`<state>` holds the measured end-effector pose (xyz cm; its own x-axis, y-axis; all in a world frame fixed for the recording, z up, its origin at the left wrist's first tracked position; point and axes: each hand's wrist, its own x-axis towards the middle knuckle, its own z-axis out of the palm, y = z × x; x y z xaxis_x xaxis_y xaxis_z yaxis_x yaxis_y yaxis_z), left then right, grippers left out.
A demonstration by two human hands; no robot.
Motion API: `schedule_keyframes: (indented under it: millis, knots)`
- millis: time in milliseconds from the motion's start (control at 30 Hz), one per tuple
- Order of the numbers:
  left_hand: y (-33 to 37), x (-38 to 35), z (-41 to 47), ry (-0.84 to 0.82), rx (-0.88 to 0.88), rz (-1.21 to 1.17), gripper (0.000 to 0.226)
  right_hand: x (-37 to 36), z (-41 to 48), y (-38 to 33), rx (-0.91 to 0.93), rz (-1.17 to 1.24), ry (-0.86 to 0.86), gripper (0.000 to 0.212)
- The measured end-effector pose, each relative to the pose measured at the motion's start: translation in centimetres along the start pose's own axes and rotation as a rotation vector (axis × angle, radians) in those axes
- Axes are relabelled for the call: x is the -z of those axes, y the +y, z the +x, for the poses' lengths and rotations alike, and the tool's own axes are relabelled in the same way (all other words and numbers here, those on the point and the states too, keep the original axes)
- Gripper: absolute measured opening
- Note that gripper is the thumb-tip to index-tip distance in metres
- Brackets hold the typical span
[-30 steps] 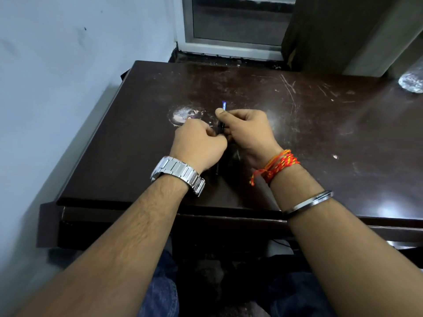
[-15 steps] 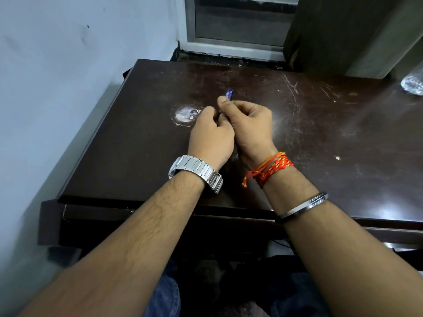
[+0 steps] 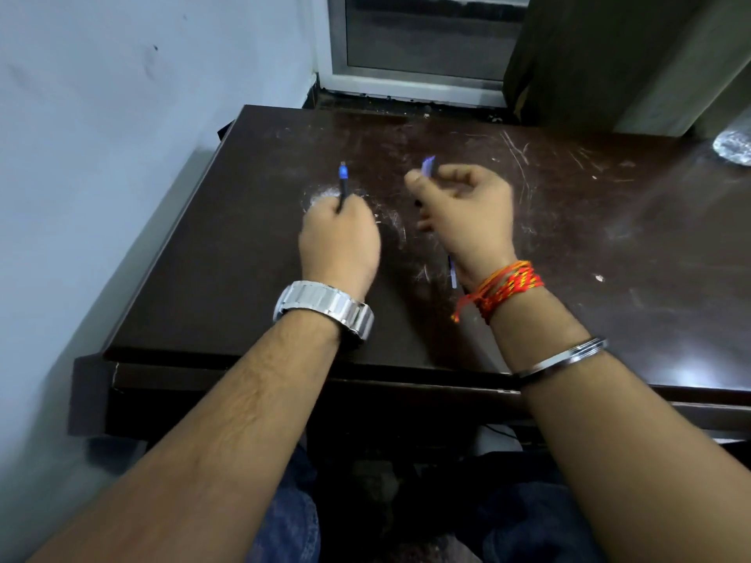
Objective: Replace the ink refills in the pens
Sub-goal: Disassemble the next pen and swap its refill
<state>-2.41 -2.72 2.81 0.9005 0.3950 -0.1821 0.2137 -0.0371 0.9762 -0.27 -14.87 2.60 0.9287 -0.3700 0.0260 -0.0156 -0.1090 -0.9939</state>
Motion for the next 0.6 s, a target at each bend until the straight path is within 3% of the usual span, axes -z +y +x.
schedule_keyframes:
  millis: [100,200,467,600]
  knots:
    - [-0.1,0.6,0.9,0.077,0.018,-0.083,0.02,-0.1,-0.7,0.6,0.038,-0.449,-0.099,0.03]
    - [-0.2,0.7,0.5,0.063,-0.032,-0.026,0.013,-0.5,-1.3,0.6,0.086,-0.644,-0.15,0.03]
    - [-1.0,0.7,0.6,0.018,-0.198,0.14,0.025,-0.8,-1.3,0.9,0.112,-0.775,-0.145,0.031]
    - [-0.9,0.8,0.4,0.01,-0.208,0.14,0.02,-1.0,-1.5,0.7,0.205,-0.722,-0.079,0.029]
